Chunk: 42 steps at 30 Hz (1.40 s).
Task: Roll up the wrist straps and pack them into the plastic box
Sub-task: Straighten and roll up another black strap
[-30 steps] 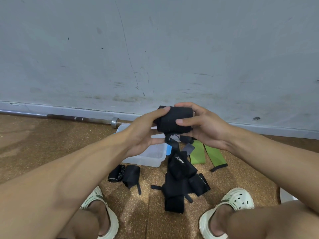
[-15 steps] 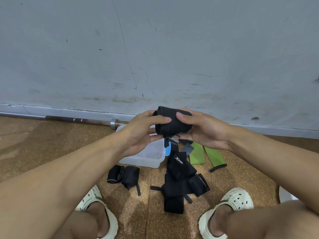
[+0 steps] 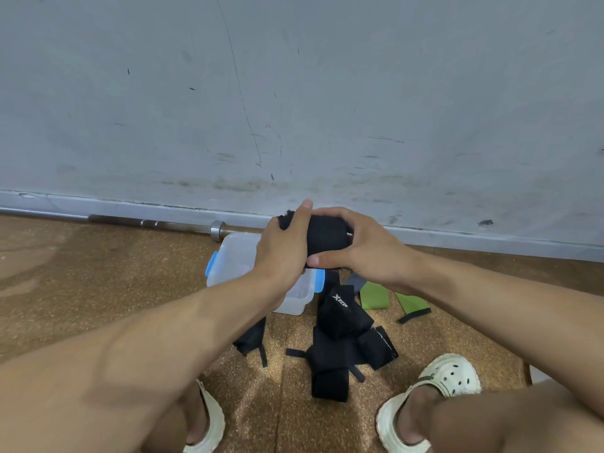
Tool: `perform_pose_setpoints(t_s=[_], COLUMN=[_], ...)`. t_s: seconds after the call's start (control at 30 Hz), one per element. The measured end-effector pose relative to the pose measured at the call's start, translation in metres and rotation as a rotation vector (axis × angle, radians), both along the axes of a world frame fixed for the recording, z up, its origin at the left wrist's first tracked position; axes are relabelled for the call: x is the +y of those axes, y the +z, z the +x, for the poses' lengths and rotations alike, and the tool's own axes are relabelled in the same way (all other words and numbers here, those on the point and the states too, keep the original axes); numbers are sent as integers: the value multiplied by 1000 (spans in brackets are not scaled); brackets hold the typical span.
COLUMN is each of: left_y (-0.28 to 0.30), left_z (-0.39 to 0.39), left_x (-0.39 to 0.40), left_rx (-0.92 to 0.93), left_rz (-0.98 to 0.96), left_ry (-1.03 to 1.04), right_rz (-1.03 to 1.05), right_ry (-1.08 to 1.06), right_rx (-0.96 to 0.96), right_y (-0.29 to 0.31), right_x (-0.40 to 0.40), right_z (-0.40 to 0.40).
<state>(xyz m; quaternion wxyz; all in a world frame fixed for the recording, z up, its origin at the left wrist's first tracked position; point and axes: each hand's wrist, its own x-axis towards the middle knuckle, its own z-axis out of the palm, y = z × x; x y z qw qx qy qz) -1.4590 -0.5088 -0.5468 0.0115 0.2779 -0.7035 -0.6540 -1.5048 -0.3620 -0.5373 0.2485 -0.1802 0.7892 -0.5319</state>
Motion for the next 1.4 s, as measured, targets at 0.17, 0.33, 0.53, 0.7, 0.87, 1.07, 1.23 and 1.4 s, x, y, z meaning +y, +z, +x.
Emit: perform_pose_setpoints(t_s=[0.17, 0.33, 0.53, 0.7, 0.87, 1.07, 1.23, 1.4], left_y=[0, 2, 12, 7, 1, -1, 0, -7], left_z=[7, 11, 6, -2, 0, -5, -6, -8], left_x=[3, 3, -13, -11, -10, -11, -10, -15], left_rx=[-68, -74, -242, -126, -215, -207, -152, -103], left_rz=[-182, -119, 255, 67, 107, 52, 213, 292], left_ry=[-81, -69, -111, -29, 1, 39, 126, 159], right_rz=[184, 214, 222, 189, 260, 350, 80, -123], right_ry=[115, 141, 168, 121, 113, 84, -53, -139], right_rx=[-37, -46, -29, 139, 218, 239, -50, -319], right_y=[2, 1, 2, -6, -5, 7, 0, -12], right_x=[0, 0, -1, -11, -16, -27, -27, -27], right_z=[5, 9, 14, 15, 18, 16, 8, 1])
